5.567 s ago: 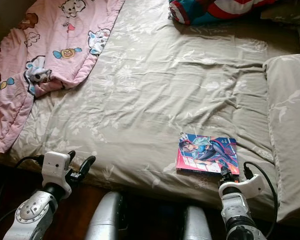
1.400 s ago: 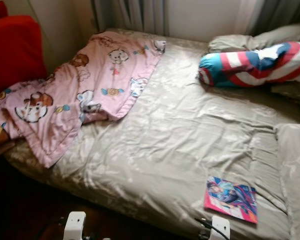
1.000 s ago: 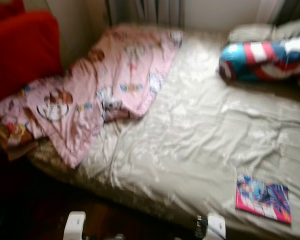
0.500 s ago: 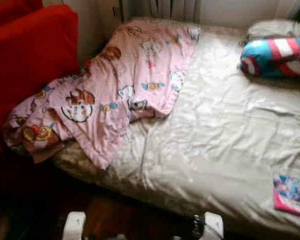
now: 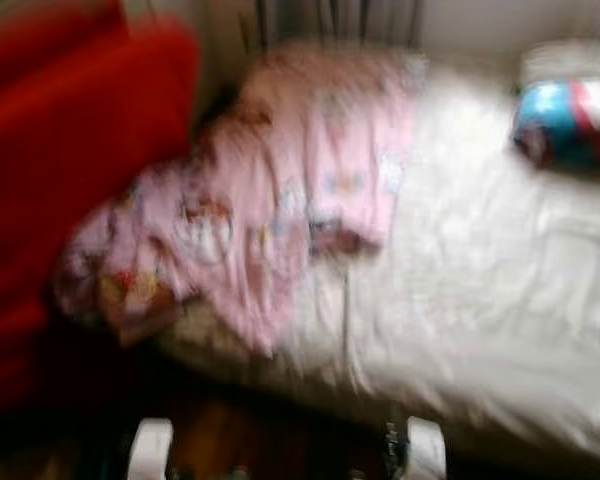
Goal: Clean up the room
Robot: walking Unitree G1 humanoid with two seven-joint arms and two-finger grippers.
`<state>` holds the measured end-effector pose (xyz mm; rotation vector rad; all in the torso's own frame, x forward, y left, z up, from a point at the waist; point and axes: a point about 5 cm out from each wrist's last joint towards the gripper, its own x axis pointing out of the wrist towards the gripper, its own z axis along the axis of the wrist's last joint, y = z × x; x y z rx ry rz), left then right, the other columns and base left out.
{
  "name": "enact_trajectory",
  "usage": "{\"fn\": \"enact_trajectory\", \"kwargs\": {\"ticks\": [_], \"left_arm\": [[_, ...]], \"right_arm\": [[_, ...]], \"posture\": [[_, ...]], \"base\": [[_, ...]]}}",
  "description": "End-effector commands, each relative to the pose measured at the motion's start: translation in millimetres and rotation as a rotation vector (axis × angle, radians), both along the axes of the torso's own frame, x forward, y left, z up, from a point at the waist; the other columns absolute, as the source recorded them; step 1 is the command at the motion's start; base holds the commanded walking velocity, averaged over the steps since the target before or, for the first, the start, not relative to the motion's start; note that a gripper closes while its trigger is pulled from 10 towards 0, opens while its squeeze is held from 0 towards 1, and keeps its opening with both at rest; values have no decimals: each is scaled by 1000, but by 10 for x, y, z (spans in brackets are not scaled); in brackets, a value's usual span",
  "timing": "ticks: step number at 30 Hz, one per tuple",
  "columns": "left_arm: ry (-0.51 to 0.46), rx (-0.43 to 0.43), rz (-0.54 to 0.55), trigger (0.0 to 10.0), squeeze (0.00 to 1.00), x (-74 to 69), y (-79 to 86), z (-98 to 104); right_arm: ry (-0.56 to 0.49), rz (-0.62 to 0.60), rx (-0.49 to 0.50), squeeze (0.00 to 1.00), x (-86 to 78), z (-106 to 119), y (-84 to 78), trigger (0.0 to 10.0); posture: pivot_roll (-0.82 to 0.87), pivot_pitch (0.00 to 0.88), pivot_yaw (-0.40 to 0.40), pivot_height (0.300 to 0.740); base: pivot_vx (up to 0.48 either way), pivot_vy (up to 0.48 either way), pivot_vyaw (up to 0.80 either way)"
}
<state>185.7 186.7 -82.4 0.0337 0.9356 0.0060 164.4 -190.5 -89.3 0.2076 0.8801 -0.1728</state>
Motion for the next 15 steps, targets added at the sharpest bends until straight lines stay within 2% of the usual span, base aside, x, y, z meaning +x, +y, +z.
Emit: {"fn": "enact_trajectory", "kwargs": {"ticks": [1,15], "left_arm": [[40,7,1,10000,0,-103,29,-48],[27,7,-2,10000,0,-87,22,-40]], "right_arm": [[25,0,11,0,-59,-33,45,10000],[28,13,8,0,-63,-36,52,10000]], "posture": [[82,175,-28,740],[83,184,-31,740]], "base": [[0,266,0],[0,19,0]]}}
